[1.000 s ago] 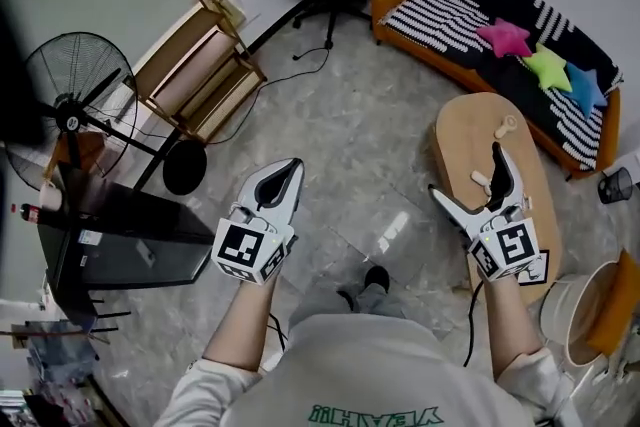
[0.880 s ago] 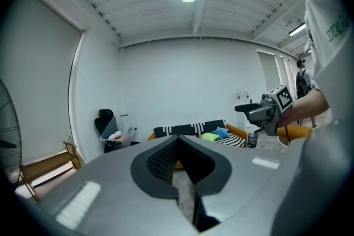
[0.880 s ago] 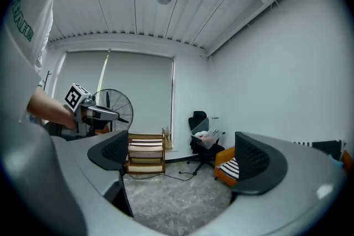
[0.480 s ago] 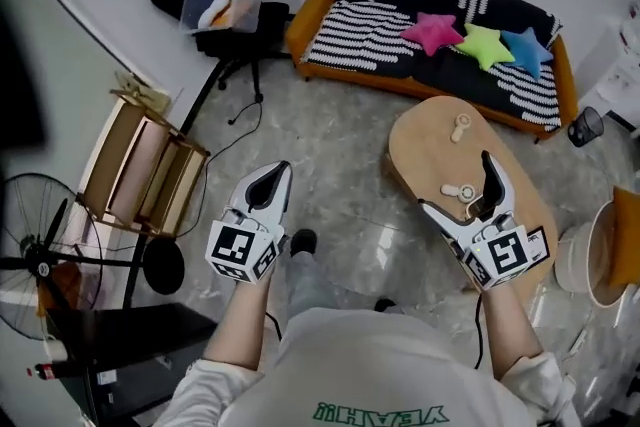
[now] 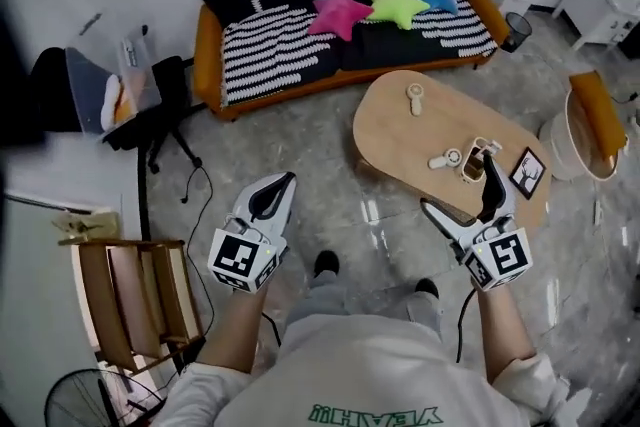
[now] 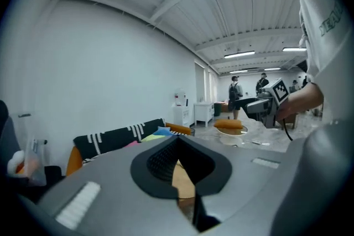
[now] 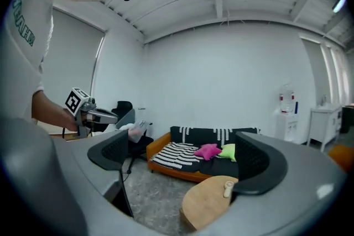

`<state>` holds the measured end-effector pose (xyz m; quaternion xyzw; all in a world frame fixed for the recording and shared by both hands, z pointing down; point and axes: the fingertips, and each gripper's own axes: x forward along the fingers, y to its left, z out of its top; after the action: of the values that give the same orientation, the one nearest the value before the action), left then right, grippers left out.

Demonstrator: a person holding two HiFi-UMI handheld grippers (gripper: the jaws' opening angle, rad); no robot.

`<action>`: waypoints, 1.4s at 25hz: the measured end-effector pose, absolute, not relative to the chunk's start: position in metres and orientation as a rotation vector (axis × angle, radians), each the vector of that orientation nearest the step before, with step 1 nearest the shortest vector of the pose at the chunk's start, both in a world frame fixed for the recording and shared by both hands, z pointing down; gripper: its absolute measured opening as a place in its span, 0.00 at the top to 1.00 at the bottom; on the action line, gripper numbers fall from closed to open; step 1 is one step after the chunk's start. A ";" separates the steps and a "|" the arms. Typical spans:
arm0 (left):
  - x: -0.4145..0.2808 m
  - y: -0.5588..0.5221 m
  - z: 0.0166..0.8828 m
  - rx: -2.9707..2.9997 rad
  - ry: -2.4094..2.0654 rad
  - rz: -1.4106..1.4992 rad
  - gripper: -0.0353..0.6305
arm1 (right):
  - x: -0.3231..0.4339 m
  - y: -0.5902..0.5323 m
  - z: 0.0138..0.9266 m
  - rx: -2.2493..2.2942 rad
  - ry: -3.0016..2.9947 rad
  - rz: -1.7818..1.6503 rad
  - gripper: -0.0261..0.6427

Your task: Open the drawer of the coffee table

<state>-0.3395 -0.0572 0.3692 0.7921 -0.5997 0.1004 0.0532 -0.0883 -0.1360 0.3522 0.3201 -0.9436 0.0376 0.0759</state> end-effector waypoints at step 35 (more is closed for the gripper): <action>-0.184 -0.141 0.407 2.759 -1.249 0.329 0.95 | 0.049 -0.079 0.528 1.454 -2.507 0.515 0.08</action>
<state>-0.1840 -0.1407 0.4073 0.9046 -0.4096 0.1080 0.0476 0.0494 -0.0794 0.5280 0.4916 -0.8475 0.1743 0.0988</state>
